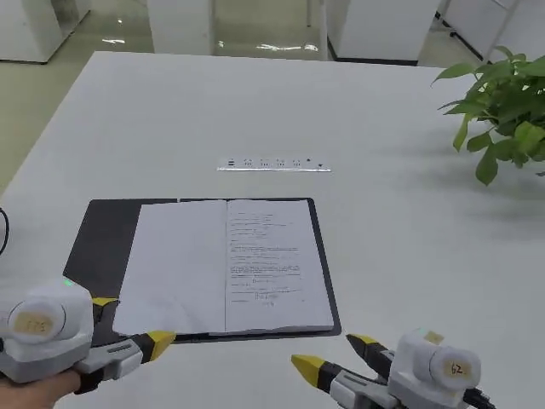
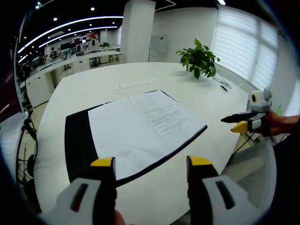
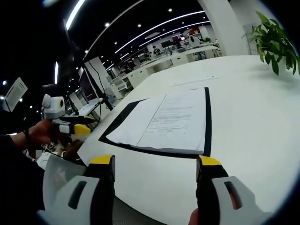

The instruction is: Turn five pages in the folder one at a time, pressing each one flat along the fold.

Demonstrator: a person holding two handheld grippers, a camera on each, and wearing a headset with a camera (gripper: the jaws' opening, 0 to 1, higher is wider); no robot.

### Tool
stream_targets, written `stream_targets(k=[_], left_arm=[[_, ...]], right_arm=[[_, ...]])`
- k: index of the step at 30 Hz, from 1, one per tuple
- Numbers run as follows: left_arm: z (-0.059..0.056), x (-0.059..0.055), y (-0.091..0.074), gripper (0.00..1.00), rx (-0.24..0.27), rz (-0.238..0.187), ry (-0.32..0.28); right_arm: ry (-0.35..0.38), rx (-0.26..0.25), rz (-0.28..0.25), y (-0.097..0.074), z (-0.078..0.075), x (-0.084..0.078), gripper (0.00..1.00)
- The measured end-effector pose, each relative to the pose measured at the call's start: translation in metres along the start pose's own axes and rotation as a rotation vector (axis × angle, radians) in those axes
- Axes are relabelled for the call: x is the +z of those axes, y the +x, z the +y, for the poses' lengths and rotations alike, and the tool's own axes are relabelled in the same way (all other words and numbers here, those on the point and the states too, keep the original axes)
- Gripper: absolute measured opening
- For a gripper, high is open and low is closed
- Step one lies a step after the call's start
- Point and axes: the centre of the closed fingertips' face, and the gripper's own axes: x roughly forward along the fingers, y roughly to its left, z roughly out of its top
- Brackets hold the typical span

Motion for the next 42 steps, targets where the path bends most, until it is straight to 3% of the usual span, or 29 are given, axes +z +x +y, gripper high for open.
stream_targets(k=[4, 10, 16, 22, 35, 42], left_arm=[[-0.008, 0.004, 0.014, 0.61, -0.047, 0.023, 0.035], [-0.023, 0.011, 0.033, 0.60, -0.123, 0.030, 0.019], [-0.038, 0.013, 0.051, 0.60, -0.179, 0.060, 0.075], [-0.064, 0.017, 0.070, 0.54, -0.266, 0.072, 0.125], [-0.108, 0.037, 0.121, 0.59, -0.344, 0.070, 0.168], [-0.124, 0.035, 0.148, 0.57, -0.360, 0.071, 0.176]], right_arm=[[0.017, -0.007, 0.005, -0.002, -0.003, -0.005, 0.70], [0.033, -0.009, 0.027, -0.005, -0.006, -0.013, 0.70], [0.051, -0.017, 0.040, -0.008, -0.012, -0.018, 0.69], [0.072, -0.021, 0.045, -0.009, -0.015, -0.023, 0.69], [0.079, -0.032, 0.051, -0.012, -0.026, -0.022, 0.71], [0.081, -0.038, 0.053, -0.013, -0.032, -0.021, 0.71]])
